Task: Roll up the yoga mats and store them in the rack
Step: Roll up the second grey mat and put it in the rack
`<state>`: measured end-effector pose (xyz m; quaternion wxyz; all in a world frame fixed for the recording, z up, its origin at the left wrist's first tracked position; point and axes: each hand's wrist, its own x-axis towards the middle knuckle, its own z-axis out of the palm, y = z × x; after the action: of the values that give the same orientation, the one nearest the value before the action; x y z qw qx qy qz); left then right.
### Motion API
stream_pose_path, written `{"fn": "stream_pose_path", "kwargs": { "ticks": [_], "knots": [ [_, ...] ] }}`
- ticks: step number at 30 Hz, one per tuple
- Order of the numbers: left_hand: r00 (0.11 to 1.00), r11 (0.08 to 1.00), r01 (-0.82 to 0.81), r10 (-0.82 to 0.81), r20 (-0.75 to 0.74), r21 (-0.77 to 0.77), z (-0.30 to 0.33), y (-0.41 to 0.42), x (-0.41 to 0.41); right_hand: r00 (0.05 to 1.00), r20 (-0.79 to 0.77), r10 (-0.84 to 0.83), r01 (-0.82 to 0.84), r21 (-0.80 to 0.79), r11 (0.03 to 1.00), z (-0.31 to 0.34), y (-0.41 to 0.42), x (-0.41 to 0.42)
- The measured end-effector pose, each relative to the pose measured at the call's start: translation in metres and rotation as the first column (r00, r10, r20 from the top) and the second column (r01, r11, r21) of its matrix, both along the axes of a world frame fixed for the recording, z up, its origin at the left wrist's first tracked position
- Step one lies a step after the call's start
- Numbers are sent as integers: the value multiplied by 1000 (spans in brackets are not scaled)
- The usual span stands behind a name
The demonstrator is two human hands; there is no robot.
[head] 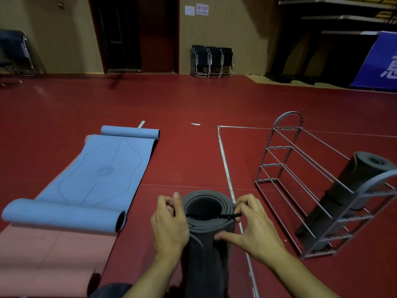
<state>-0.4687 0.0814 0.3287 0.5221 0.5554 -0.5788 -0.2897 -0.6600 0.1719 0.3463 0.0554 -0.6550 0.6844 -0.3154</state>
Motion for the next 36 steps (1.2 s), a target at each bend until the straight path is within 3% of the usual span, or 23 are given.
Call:
{"fn": "stream_pose_path", "kwargs": {
  "ticks": [9, 13, 17, 22, 27, 33, 36],
  "knots": [
    [999, 1000, 8, -9, -32, -30, -11, -11, 12, 961, -66, -268, 262, -85, 961, -35, -11, 9],
    [984, 981, 177, -179, -8, -81, -7, -9, 11, 966, -98, -241, 238, -44, 970, -36, -10, 6],
    [938, 922, 343, -347, 7, -182, -16, 1, 14, 955, -251, -160, 207, 177, 962, -31, -8, 3],
    [836, 806, 546, -505, 214, -229, -22, 4, 18, 985, -157, -70, 110, 265, 958, -35, -13, -17],
    [780, 762, 622, -584, 224, -178, -21, 5, 22, 996, -75, 45, -16, 348, 937, -29, -17, -38],
    [778, 774, 627, -614, 131, -94, -24, 12, 17, 998, -48, 45, -24, 384, 923, -19, -15, -37],
    [770, 762, 634, -605, 203, -133, -35, 17, 12, 998, -29, 59, -43, 383, 923, -17, -15, -35]
  ]
}}
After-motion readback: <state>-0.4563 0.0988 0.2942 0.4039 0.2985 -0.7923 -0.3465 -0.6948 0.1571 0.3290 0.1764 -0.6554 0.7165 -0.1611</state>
